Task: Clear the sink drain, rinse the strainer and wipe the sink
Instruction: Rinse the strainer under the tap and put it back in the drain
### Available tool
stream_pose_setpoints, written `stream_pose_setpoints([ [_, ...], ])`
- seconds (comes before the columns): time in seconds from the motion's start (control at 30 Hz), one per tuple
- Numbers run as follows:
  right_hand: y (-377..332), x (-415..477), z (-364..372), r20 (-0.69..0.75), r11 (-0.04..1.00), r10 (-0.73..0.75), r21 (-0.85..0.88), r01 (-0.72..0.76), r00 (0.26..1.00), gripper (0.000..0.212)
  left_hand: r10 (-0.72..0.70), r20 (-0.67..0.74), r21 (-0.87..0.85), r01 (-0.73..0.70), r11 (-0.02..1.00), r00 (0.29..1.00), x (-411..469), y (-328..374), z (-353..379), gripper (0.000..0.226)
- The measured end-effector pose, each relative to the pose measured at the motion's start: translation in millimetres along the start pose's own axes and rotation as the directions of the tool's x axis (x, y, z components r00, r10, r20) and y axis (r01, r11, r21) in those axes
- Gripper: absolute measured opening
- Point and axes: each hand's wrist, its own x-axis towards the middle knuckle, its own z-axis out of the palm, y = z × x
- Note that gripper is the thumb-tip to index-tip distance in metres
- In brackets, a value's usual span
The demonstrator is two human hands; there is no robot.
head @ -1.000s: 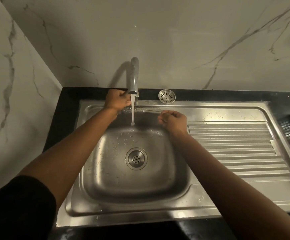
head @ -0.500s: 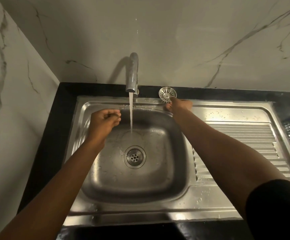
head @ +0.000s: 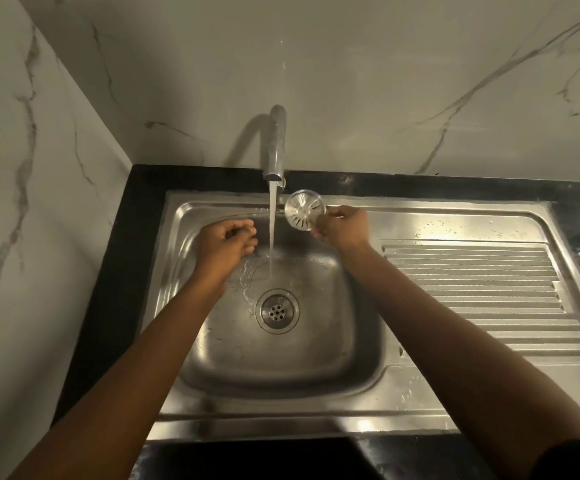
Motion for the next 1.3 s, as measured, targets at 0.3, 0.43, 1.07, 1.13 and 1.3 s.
stream_pose_setpoints([
  [0.3,-18.1,-65.3,18.2,0.233,0.752,-0.345,-0.512,0.416,0.909,0.015,-0.184,0.148,0.077,0.174,0.982,0.972,-3.0,-10.7,0.5,0.011],
  [0.43,-25.3,-70.3,17.7,0.266,0.727,-0.331,-0.54,0.424,0.905,0.015,-0.203,0.16,0.088,0.191,0.978,0.966,-9.1,-10.0,-4.5,0.013],
  [1.07,-56.1,-65.7,24.6,0.363,0.638,-0.431,-0.524,0.563,0.826,0.01,0.058,-0.018,0.035,-0.058,0.998,0.998,-25.8,7.6,-19.1,0.007],
  [1.13,-62.6,-67.1,15.5,0.361,0.578,-0.464,-0.569,0.585,0.809,0.012,0.057,0.028,0.046,-0.058,0.997,0.998,-23.0,8.4,-7.5,0.008],
  [1.3,-71.6,-68.2,-6.4,0.308,0.483,-0.545,-0.645,0.593,0.78,0.015,0.123,0.061,0.063,-0.126,0.99,0.991,-17.9,17.0,15.6,0.009],
])
